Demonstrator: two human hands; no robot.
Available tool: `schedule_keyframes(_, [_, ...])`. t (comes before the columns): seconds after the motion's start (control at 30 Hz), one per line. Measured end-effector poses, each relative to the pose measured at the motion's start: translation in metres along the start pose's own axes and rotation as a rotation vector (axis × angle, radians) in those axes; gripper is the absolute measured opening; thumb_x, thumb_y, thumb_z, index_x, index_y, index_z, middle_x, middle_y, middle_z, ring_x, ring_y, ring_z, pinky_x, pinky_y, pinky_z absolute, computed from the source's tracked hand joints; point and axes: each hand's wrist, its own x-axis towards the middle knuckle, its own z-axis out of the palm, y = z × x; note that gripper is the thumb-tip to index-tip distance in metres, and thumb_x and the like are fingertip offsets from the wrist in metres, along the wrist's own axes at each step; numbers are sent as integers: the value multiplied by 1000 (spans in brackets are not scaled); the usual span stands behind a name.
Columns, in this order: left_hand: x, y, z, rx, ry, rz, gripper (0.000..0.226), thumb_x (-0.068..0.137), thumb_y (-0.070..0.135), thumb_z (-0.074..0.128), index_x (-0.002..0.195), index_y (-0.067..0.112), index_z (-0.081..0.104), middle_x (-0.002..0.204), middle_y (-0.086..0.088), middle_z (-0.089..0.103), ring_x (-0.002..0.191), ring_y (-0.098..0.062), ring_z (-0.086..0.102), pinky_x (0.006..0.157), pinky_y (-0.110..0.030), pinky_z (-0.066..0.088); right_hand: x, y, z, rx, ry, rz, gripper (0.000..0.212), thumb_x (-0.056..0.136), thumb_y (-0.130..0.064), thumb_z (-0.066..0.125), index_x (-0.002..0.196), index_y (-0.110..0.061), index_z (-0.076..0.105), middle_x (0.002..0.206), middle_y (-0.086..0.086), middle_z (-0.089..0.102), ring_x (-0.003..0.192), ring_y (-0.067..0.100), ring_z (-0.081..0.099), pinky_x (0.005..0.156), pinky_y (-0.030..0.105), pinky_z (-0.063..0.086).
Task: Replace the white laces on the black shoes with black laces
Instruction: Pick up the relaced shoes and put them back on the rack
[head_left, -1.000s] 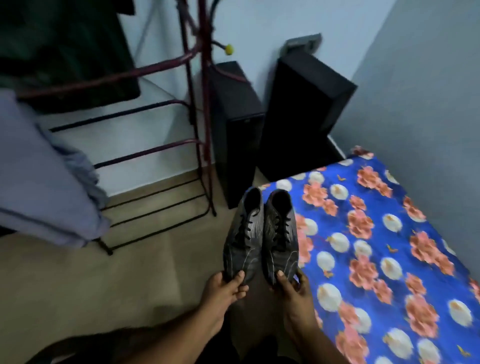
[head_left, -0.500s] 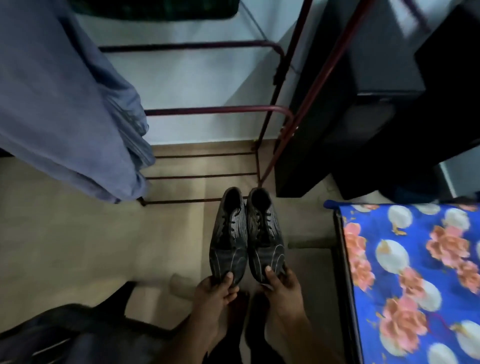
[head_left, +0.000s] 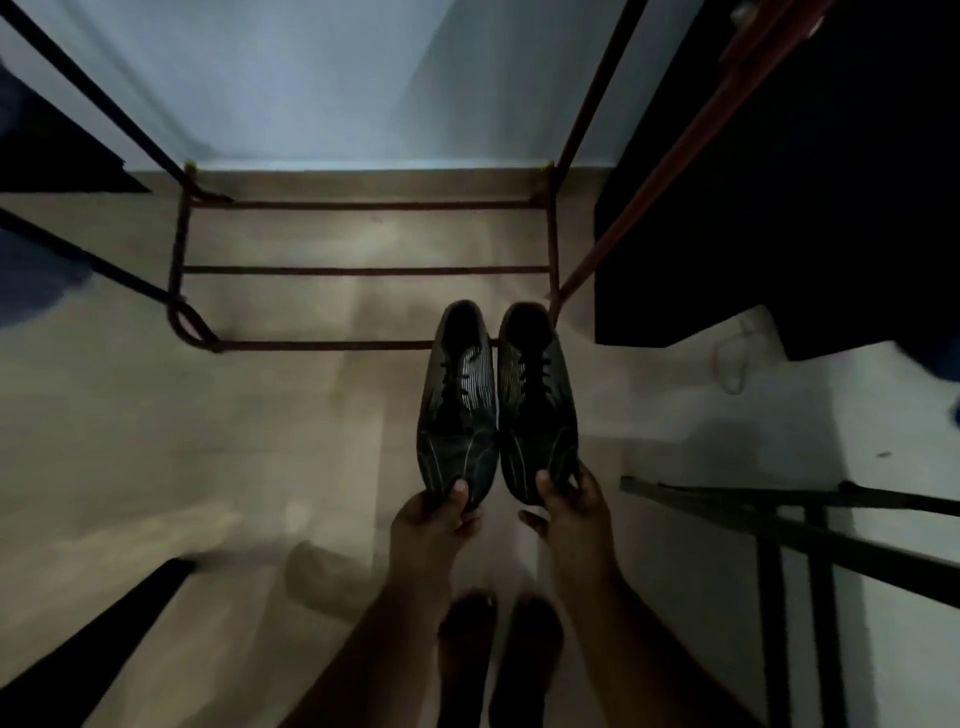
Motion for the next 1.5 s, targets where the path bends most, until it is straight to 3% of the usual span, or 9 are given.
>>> schedule_keyframes(0.3, [115, 16, 29, 25, -116, 128, 14, 95, 15, 68, 109, 11, 68, 101, -13, 76, 92, -28, 75, 80, -33, 61, 118, 1, 49, -27, -68, -107, 53, 98, -16, 65, 147, -24, 48, 128, 1, 68, 113, 23, 68, 71, 32, 60])
schedule_keyframes(0.57, [194, 27, 57, 57, -109, 149, 33, 100, 18, 64, 128, 1, 61, 112, -14, 74, 94, -24, 75, 81, -32, 60, 191, -7, 82, -78, -116, -154, 52, 100, -19, 63, 148, -28, 46, 137, 2, 62, 120, 24, 63, 68, 28, 60])
schedule_keyframes(0.7, [212, 24, 59, 106, -84, 52, 29, 102, 12, 59, 128, -1, 59, 109, -13, 72, 88, -21, 74, 78, -30, 62, 208, 1, 84, -185, -108, -112, 56, 102, -15, 58, 152, -33, 39, 144, 5, 56, 123, 26, 61, 67, 30, 61])
schedule_keyframes(0.83, [217, 21, 59, 134, -53, 24, 35, 101, 13, 61, 133, 0, 57, 119, -15, 70, 94, -24, 72, 82, -32, 61, 208, 2, 78, -242, -136, -113, 56, 104, -21, 55, 153, -37, 33, 140, 5, 60, 118, 25, 64, 72, 34, 60])
schedule_keyframes(1.03, [206, 25, 53, 197, -63, 26, 50, 98, 27, 67, 142, 8, 52, 125, -9, 65, 100, -22, 70, 86, -31, 59, 198, -10, 89, -229, -84, -71, 53, 104, -15, 54, 152, -25, 34, 140, 14, 57, 118, 33, 63, 73, 34, 59])
schedule_keyframes(1.2, [206, 29, 52, 193, -31, 54, 47, 100, 21, 64, 141, 5, 49, 105, -4, 64, 94, -21, 69, 90, -34, 58, 200, -12, 98, -178, -89, -6, 43, 106, -9, 48, 148, -19, 43, 136, 16, 59, 100, 30, 68, 63, 30, 60])
schedule_keyframes(1.3, [212, 28, 48, 180, -6, 75, 48, 101, 17, 62, 143, 3, 46, 112, -10, 65, 91, -21, 70, 83, -32, 59, 206, -5, 100, -243, -117, 7, 44, 108, -9, 43, 150, -19, 41, 129, 19, 63, 77, 23, 67, 57, 28, 57])
schedule_keyframes(1.37, [217, 26, 45, 163, 20, 78, 48, 101, 14, 62, 144, 3, 43, 119, -19, 65, 88, -21, 71, 74, -27, 60, 210, -2, 101, -282, -73, -16, 49, 108, -8, 43, 154, -23, 37, 128, 17, 63, 74, 21, 65, 55, 28, 55])
schedule_keyframes(1.5, [222, 28, 44, 86, 36, 82, 44, 97, 4, 64, 136, 5, 41, 99, -18, 67, 88, -27, 71, 73, -29, 60, 216, 0, 99, -298, -52, -94, 57, 106, -6, 43, 155, -34, 33, 113, 10, 66, 72, 18, 63, 58, 29, 53])
